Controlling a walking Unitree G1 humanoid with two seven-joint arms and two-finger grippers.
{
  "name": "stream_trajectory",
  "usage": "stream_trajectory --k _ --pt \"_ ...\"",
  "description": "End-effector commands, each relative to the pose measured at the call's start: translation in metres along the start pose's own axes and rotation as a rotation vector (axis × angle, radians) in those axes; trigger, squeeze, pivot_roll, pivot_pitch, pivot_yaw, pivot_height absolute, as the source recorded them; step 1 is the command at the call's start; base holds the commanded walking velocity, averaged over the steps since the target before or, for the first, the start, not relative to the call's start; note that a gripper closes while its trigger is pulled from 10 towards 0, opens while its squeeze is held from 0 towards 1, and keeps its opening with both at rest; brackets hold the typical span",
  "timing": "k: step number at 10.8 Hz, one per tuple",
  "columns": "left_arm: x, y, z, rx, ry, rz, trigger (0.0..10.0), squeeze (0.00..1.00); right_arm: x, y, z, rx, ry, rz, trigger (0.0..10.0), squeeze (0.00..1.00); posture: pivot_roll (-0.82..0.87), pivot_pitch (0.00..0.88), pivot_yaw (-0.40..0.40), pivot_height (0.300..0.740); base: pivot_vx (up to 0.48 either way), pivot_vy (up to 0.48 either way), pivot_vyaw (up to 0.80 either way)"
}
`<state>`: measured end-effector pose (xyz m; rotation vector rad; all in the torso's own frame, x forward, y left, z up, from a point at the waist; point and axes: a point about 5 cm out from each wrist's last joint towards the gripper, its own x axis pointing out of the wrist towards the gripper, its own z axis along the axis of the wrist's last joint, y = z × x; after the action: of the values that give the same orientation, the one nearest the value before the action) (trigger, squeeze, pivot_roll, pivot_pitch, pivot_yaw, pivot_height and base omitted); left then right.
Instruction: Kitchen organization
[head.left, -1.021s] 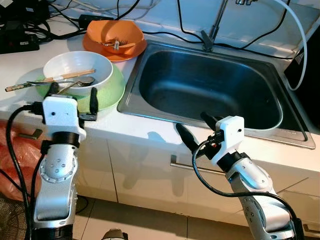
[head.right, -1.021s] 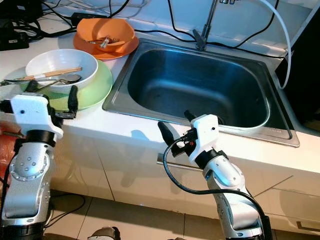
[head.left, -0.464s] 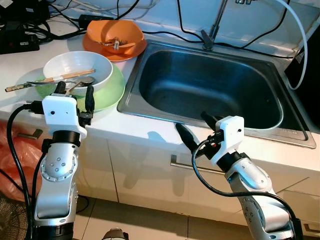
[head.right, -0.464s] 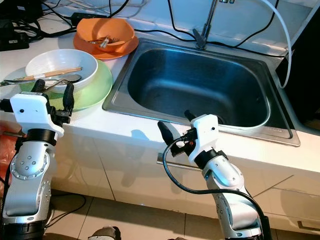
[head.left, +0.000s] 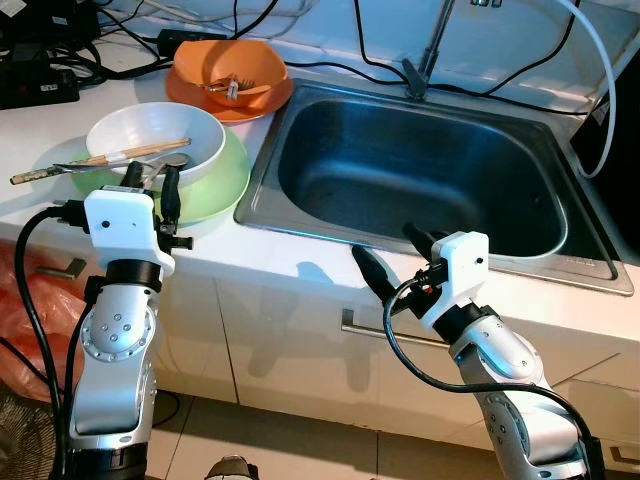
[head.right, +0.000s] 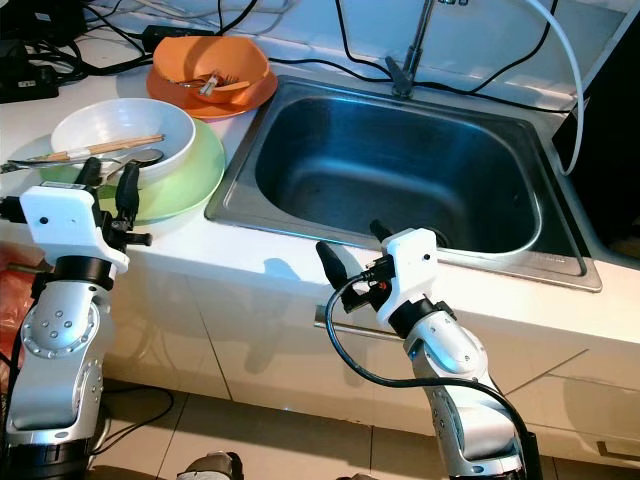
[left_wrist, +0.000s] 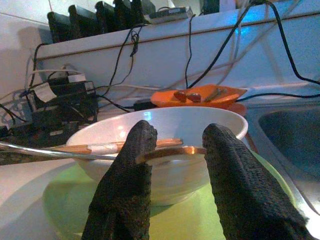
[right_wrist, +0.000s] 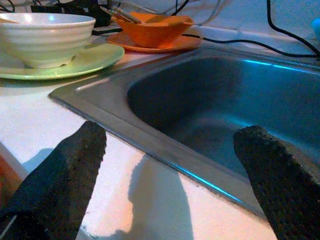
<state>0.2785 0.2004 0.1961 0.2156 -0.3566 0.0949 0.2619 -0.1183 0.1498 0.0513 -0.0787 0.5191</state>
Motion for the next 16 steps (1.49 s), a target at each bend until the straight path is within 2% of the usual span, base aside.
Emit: stream_trajectory --k 1,5,9,11,12,13,15,16 --pt "0.002 -0.002 0.001 -0.002 -0.007 -0.018 0.0 0.0 -0.002 -0.001 0.004 -0.015 -0.02 -0.01 10.0 0.0 0.1 0.095 -0.071 0.74 0.0 0.0 0.0" --pt "0.004 -0.002 0.002 -0.009 -0.013 -0.024 0.0 0.0 -0.002 0.0 0.004 -0.019 -0.023 -0.014 10.0 0.0 0.09 0.096 -0.068 0.74 0.0 0.0 0.0" --pt "0.014 -0.006 0.015 -0.042 -0.052 -0.038 0.0 0.0 -0.001 0.001 0.005 -0.024 -0.028 -0.016 10.0 0.0 0.09 0.096 -0.07 0.74 0.0 0.0 0.0" --pt "0.021 -0.004 0.025 -0.104 -0.067 -0.017 0.0 0.0 0.0 0.0 0.005 -0.027 -0.031 -0.015 10.0 0.0 0.09 0.096 -0.073 0.74 0.0 0.0 0.0" --pt "0.026 -0.004 0.037 -0.113 -0.102 -0.009 0.0 0.0 0.0 0.0 0.005 -0.029 -0.032 -0.014 10.0 0.0 0.09 0.095 -0.075 0.74 0.0 0.0 0.0" --pt "0.031 -0.002 0.051 -0.102 -0.159 0.002 0.0 0.0 0.001 0.001 0.005 -0.029 -0.033 -0.012 10.0 0.0 0.09 0.095 -0.076 0.74 0.0 0.0 0.0" --pt "0.033 -0.002 0.06 -0.078 -0.197 -0.007 0.0 0.0 0.001 0.001 0.005 -0.029 -0.035 -0.01 10.0 0.0 0.1 0.093 -0.075 0.74 0.0 0.0 0.0" --pt "0.033 -0.003 0.059 -0.082 -0.185 -0.01 0.0 0.0 0.001 0.001 0.005 -0.029 -0.036 -0.011 10.0 0.0 0.09 0.093 -0.074 0.74 0.0 0.0 0.0"
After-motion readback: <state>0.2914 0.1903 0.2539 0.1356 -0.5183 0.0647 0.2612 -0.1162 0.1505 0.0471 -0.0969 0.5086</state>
